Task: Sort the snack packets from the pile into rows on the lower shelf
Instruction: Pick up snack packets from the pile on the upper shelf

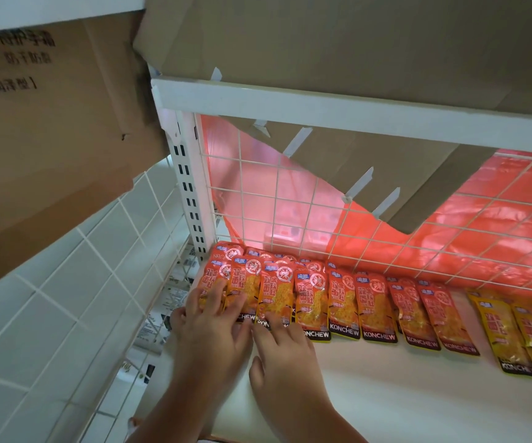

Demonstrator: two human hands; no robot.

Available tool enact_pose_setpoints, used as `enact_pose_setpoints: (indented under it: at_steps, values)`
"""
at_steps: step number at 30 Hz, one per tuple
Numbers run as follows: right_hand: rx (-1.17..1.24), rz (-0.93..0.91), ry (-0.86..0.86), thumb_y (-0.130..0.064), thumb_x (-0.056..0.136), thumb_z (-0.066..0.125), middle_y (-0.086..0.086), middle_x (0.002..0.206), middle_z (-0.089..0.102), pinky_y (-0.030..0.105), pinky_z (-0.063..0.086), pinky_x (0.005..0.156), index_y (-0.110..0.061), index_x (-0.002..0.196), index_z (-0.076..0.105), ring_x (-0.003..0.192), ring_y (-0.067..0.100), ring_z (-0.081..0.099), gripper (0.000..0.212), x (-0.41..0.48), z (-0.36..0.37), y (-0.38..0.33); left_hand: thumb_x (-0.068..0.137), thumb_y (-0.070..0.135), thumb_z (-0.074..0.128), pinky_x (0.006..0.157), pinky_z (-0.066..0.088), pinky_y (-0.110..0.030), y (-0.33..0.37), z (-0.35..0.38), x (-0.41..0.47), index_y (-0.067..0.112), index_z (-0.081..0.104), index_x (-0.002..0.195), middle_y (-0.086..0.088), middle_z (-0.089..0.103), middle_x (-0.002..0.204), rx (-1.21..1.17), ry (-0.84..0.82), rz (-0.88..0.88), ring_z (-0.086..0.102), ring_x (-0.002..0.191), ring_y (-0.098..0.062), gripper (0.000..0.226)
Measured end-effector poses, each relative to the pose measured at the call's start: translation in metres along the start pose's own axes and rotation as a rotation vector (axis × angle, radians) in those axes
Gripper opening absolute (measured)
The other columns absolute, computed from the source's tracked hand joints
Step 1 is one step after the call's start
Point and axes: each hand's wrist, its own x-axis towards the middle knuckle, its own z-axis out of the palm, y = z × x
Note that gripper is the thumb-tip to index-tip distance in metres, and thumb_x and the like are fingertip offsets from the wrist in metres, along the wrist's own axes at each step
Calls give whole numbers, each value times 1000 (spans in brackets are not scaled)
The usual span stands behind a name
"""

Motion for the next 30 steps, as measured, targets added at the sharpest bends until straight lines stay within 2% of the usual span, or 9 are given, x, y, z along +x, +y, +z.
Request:
enact_pose_setpoints:
  at_steps: [3,7,10,12,14,17,19,23,30]
  values:
    - [-28,-16,0,-35,74,50,-5,129,66,37,55,87,-28,123,68,103,24,63,53,-3,-1,-1,84,53,64,95,37,-52,1,-4,0,44,72,118,9,53,148,-20,24,3,47,130,-34,35]
    - [-45,-6,8,-36,73,51,-6,129,65,36,55,86,-29,124,67,104,22,62,54,-4,-1,-1,82,46,70,94,36,-51,4,-7,-1,43,77,107,13,58,141,-35,48,5,53,125,-32,25]
    - [-34,3,1,-37,73,51,-5,132,64,36,54,87,-30,126,66,106,23,62,56,-5,0,-1,83,44,68,96,36,-52,5,-9,-2,37,79,90,13,62,138,-40,49,-17,54,125,-32,16]
    - [-19,5,16,-36,73,51,-5,133,64,36,54,87,-31,125,66,106,22,62,55,-5,0,0,85,45,63,97,35,-52,5,-11,-2,34,79,84,11,63,136,-51,49,-31,54,124,-30,19]
    - [-9,8,23,-36,72,51,-5,134,64,36,54,87,-32,124,66,105,22,62,54,-5,0,0,85,45,62,97,35,-51,6,-12,-2,33,78,91,10,62,137,-61,62,-38,53,124,-29,21]
    - [-6,7,29,-36,73,51,-5,135,63,36,54,88,-32,122,66,107,22,62,52,-5,0,0,87,47,64,98,36,-52,6,-9,-1,35,69,123,5,56,146,-37,31,-29,49,132,-31,39]
    - [-3,6,34,-36,73,51,-5,136,63,36,54,88,-31,122,66,108,22,61,51,-5,1,0,89,49,62,102,38,-54,4,-6,1,33,62,137,-2,53,150,-16,-8,-24,45,139,-34,51]
    - [-4,2,47,-35,73,51,-4,138,62,36,54,89,-30,122,67,108,23,61,51,-4,3,0,92,49,58,110,36,-55,1,3,1,28,60,141,-9,50,154,-39,-10,-6,42,143,-38,53]
    - [-20,-4,53,-36,75,49,-4,138,62,37,54,92,-31,123,67,113,23,61,51,-2,5,0,96,49,47,114,35,-57,2,6,1,26,55,146,-9,47,158,-85,-6,-8,38,148,-37,56]
